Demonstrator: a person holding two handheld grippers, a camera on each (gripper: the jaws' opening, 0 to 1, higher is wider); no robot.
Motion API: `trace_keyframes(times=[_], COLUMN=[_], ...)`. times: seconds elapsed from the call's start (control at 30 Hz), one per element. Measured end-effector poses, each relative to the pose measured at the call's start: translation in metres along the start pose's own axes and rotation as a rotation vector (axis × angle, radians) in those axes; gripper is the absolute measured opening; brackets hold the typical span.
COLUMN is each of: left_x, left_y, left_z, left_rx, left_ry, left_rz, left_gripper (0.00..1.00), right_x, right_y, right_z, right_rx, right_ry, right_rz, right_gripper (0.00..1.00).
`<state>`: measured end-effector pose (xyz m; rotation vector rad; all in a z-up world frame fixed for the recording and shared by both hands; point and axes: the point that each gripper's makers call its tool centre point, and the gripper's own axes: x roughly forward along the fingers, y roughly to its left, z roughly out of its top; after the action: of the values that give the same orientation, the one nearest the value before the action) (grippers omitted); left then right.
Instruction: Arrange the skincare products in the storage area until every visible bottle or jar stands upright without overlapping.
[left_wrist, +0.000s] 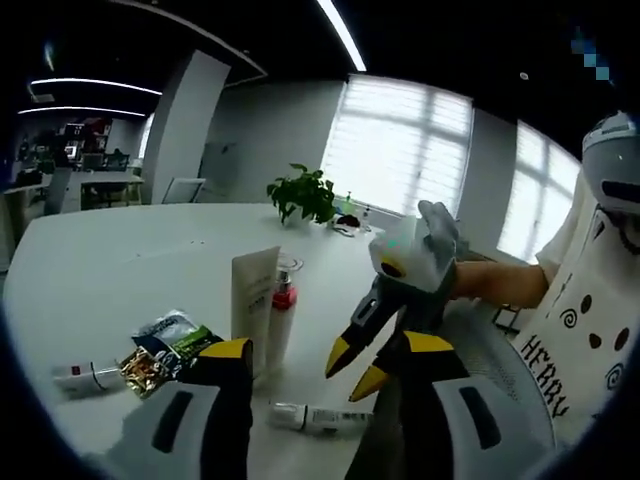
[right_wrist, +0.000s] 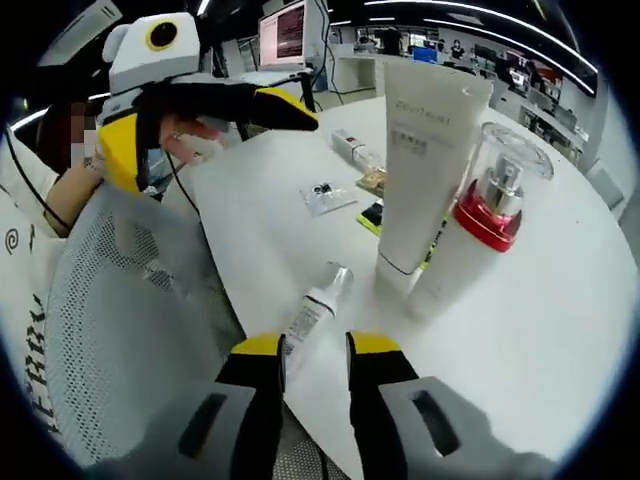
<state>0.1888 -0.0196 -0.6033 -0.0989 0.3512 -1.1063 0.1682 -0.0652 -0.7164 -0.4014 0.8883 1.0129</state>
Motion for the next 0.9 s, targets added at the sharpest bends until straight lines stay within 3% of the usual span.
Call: trace_keyframes(times=[0.47,0.9], left_x=[-0.009,-0.021], left_y=[-0.001,0.001], left_z=[0.004,0.008], left_rx=[0.001,0.013], left_ry=[-0.018,-0.018], left_rz=[0.012,0.039], left_gripper=[0.55,0.56], right_x=[0.033,0.049], right_y=[0.019,0.018], right_z=[-0.006,-0.023], right_rx=[0.003,-0.022], right_ry=[0.096,0.193], right_rz=[0.033,0.045], right_gripper=[0.42,0.40])
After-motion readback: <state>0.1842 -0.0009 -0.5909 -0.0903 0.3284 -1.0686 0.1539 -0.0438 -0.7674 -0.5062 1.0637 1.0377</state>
